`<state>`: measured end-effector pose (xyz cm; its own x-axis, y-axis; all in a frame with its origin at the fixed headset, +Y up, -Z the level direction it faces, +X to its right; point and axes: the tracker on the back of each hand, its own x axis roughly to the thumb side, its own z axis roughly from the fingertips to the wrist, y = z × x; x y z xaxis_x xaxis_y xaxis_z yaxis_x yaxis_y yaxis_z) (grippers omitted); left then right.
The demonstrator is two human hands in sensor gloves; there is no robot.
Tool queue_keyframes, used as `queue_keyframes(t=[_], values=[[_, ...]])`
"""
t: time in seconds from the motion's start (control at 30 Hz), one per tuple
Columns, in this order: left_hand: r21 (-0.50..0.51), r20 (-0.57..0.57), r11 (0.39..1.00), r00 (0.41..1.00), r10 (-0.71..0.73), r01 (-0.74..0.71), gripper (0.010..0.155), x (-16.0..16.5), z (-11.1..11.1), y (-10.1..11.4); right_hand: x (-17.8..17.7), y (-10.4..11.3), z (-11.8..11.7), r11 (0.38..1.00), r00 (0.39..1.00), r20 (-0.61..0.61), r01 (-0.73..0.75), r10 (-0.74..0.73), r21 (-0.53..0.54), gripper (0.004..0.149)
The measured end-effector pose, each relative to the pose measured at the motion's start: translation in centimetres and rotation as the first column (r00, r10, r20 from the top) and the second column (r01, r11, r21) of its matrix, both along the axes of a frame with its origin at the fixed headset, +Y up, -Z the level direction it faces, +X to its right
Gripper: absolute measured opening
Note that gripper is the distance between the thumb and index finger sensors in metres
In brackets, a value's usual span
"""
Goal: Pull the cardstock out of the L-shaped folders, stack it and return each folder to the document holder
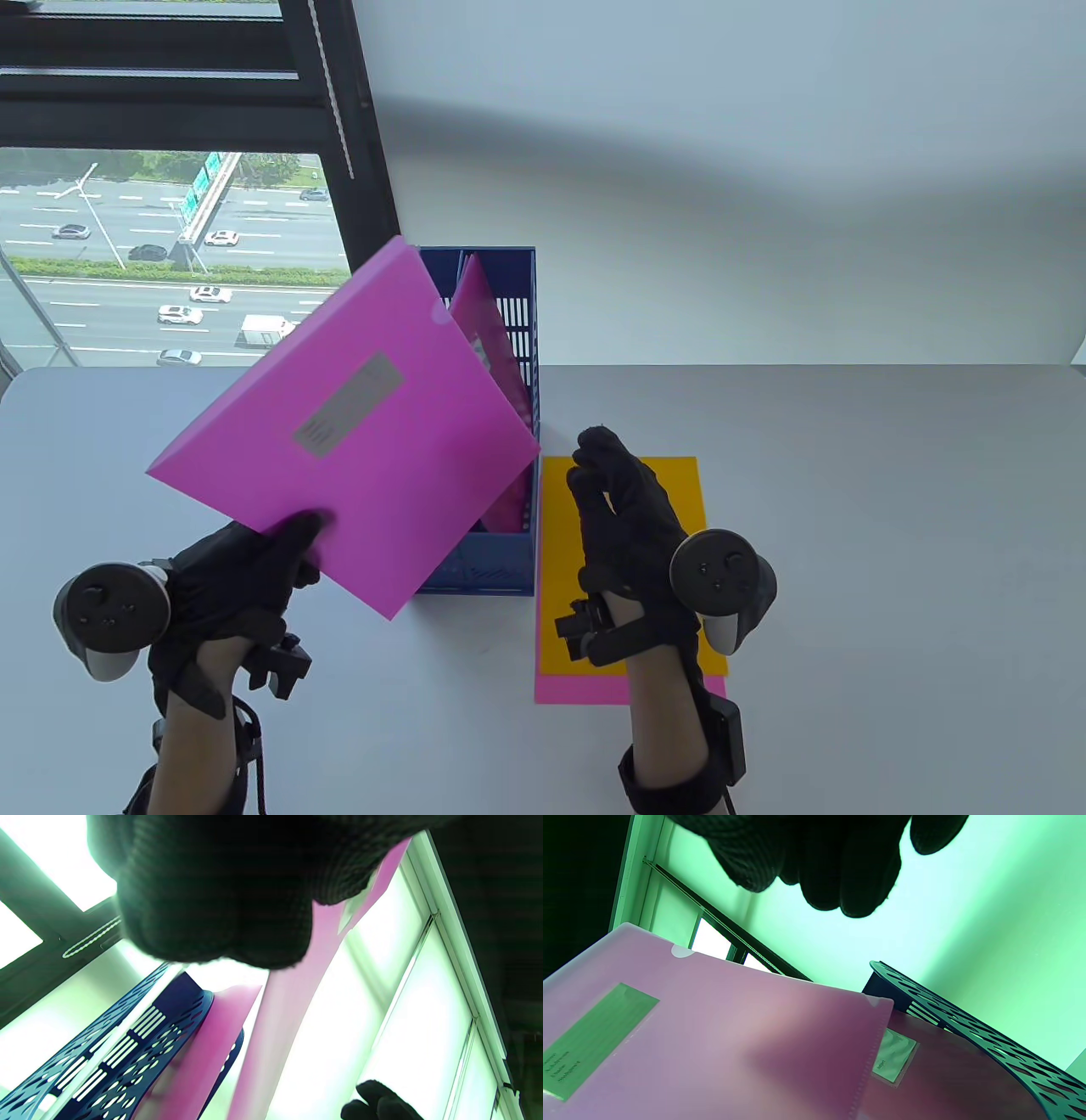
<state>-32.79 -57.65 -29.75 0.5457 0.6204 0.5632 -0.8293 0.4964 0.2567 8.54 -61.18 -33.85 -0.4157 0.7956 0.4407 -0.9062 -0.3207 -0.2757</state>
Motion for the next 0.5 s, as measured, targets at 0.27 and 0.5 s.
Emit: queue_keyframes(t=[0.27,0.5], values=[[0.157,-0.126,0.974,0.974,0.186,-0.165,0.044,-2.2,1.9,0.7,-0.2,-0.2,-0.2,1.0,1.0,-0.016,0.003,-0.003,-0.016,0.05],[0.198,-0.271,0.974,0.949,0.163,-0.111,0.046,-2.4,3.2,1.4,-0.3,-0.4,-0.5,1.0,0.999,-0.032,0.003,-0.004,-0.031,0.049]])
